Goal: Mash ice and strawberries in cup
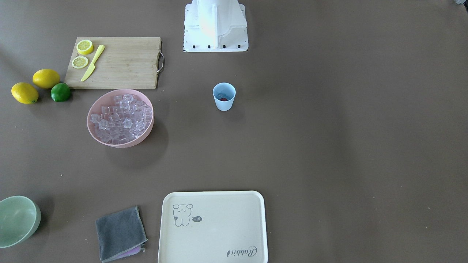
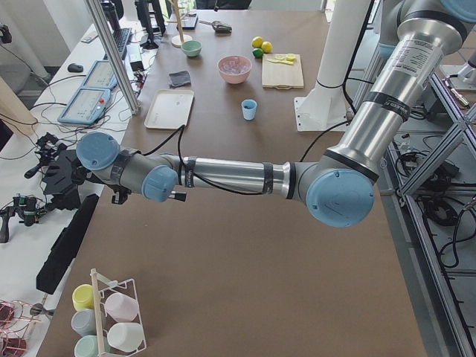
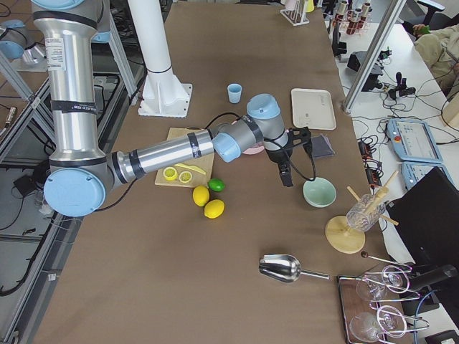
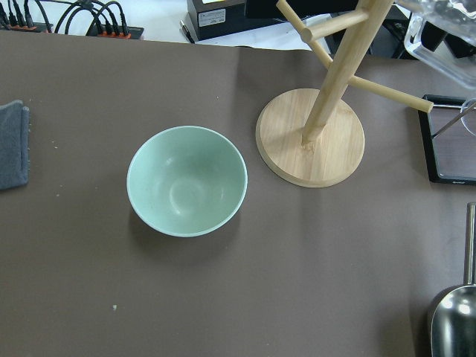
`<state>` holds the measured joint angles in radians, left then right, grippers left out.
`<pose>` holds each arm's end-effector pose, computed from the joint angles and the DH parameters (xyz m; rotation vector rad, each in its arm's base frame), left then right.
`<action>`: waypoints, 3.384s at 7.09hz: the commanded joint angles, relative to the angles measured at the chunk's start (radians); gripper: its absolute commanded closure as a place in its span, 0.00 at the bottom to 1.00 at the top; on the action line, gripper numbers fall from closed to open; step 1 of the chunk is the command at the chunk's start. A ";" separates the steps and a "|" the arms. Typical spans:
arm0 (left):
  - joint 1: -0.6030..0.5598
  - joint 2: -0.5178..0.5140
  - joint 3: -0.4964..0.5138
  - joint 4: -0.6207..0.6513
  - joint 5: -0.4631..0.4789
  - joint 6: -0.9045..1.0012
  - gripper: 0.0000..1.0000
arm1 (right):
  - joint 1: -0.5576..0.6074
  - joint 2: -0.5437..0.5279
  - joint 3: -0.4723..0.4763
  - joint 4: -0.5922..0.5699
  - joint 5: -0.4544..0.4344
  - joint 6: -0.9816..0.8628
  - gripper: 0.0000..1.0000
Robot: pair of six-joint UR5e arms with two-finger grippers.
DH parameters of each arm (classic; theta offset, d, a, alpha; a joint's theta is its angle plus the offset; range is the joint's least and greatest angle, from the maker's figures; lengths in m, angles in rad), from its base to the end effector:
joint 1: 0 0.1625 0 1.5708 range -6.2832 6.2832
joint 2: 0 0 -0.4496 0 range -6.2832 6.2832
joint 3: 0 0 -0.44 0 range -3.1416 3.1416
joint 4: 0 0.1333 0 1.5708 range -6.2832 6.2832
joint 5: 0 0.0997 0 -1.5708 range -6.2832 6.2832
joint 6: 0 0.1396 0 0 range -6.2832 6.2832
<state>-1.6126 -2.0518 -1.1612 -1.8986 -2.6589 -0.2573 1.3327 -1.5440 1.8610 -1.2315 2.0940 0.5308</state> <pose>-0.0416 -0.7629 0.5506 0.2408 1.1030 -0.0495 -0.0757 -0.5814 0.5098 0.4048 -0.7072 0.1047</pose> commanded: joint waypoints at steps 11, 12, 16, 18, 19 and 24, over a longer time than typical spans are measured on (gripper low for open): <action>0.117 0.146 0.008 0.098 0.157 0.342 1.00 | -0.058 0.010 0.023 0.003 -0.006 0.000 0.00; 0.120 0.156 0.008 0.098 0.177 0.339 1.00 | -0.060 0.012 0.023 0.003 -0.005 -0.002 0.00; 0.143 0.147 0.009 0.145 0.183 0.339 1.00 | -0.070 0.004 0.040 0.003 -0.003 -0.002 0.00; 0.183 0.156 0.012 0.145 0.284 0.343 1.00 | -0.073 0.002 0.046 0.003 -0.003 -0.002 0.00; 0.186 0.172 0.026 0.145 0.289 0.342 1.00 | -0.073 0.001 0.046 0.003 -0.003 -0.003 0.00; 0.194 0.217 0.093 0.147 0.368 0.331 1.00 | -0.079 -0.002 0.056 0.003 -0.008 -0.003 0.00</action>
<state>-1.4195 -1.8322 -1.0889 -1.7515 -2.3213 0.0766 1.2554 -1.5462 1.9152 -1.2287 2.0873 0.5277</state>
